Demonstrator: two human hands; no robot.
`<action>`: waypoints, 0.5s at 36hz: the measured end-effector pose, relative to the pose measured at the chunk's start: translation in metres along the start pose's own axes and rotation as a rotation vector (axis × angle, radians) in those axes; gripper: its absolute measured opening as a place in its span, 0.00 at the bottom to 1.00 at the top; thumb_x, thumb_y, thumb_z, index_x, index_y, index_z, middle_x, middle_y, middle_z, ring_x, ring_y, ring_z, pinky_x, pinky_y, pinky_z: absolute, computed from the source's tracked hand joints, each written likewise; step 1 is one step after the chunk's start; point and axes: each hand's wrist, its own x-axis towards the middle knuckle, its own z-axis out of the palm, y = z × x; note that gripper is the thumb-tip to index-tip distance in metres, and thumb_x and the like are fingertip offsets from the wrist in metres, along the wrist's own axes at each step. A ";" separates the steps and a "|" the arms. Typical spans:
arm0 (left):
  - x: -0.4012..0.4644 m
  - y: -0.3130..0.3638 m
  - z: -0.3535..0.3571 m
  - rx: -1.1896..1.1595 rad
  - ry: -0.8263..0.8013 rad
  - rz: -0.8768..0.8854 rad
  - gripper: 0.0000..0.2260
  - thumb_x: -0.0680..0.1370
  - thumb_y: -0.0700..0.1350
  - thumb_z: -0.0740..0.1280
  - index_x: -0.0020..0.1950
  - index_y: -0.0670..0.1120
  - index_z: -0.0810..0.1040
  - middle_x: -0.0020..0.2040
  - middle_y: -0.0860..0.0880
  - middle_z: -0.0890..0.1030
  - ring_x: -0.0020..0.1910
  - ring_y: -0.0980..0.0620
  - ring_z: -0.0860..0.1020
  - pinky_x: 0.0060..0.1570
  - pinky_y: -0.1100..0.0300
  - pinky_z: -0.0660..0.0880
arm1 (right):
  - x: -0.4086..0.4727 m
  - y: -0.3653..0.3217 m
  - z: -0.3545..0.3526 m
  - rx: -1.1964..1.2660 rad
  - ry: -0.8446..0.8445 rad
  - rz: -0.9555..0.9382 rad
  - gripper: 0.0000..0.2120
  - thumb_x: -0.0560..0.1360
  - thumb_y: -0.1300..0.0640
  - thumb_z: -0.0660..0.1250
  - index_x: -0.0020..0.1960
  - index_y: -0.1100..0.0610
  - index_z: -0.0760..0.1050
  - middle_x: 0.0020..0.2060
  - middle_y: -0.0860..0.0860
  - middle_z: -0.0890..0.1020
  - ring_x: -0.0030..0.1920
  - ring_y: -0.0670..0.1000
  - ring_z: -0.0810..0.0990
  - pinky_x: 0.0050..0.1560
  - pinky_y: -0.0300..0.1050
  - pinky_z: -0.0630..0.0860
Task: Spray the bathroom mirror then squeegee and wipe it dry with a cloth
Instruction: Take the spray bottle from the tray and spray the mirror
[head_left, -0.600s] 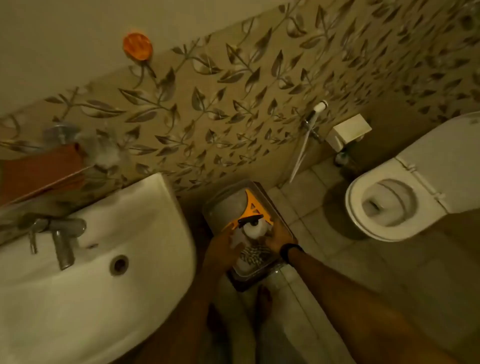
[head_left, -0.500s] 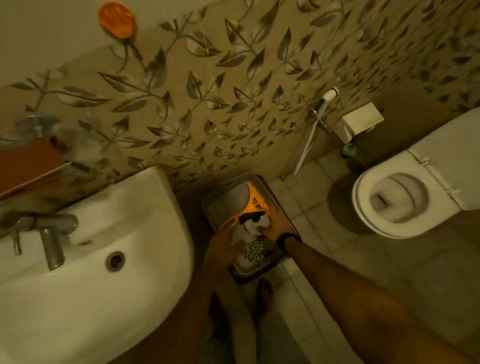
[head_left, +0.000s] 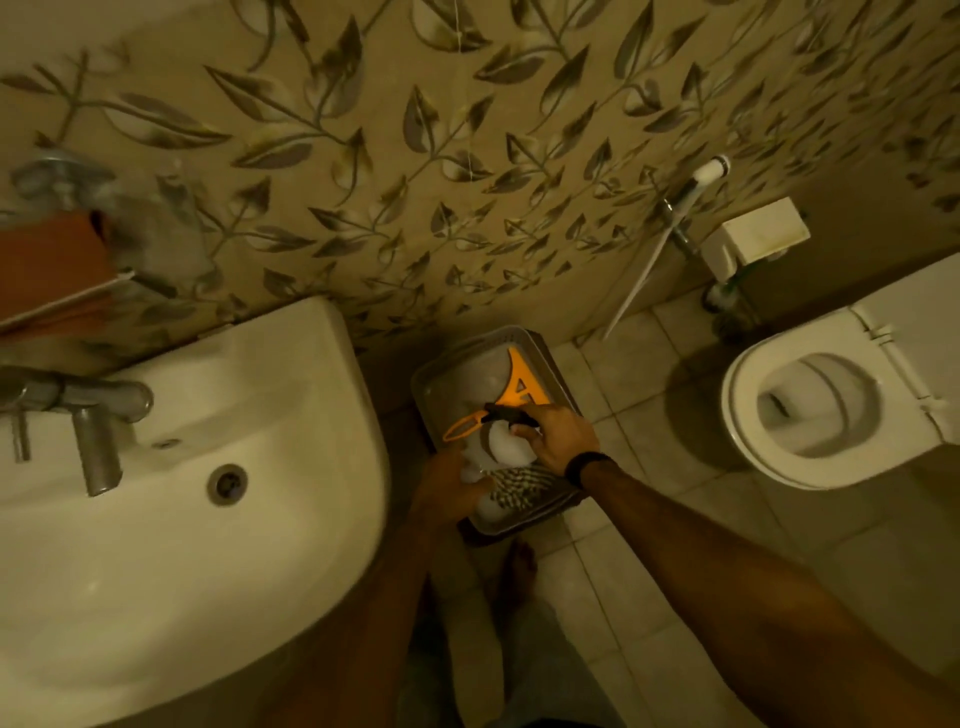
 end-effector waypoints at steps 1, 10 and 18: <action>-0.002 0.004 -0.003 -0.006 0.005 0.042 0.33 0.76 0.40 0.76 0.79 0.47 0.68 0.76 0.47 0.73 0.75 0.45 0.71 0.72 0.45 0.71 | -0.003 -0.003 -0.003 -0.023 0.032 -0.015 0.15 0.82 0.47 0.63 0.63 0.53 0.77 0.52 0.56 0.82 0.52 0.59 0.80 0.44 0.49 0.74; -0.034 0.051 -0.046 -0.056 0.124 0.179 0.55 0.62 0.44 0.86 0.83 0.47 0.57 0.78 0.47 0.68 0.75 0.46 0.70 0.71 0.42 0.72 | -0.032 -0.094 -0.055 -0.040 0.370 -0.329 0.14 0.78 0.45 0.66 0.46 0.56 0.76 0.35 0.53 0.79 0.34 0.49 0.73 0.34 0.40 0.62; -0.104 0.093 -0.106 0.099 0.468 0.460 0.31 0.70 0.67 0.64 0.67 0.49 0.77 0.60 0.49 0.81 0.58 0.49 0.80 0.57 0.50 0.78 | -0.081 -0.229 -0.097 -0.007 0.734 -0.706 0.17 0.75 0.49 0.68 0.33 0.58 0.70 0.26 0.52 0.70 0.26 0.52 0.66 0.28 0.43 0.61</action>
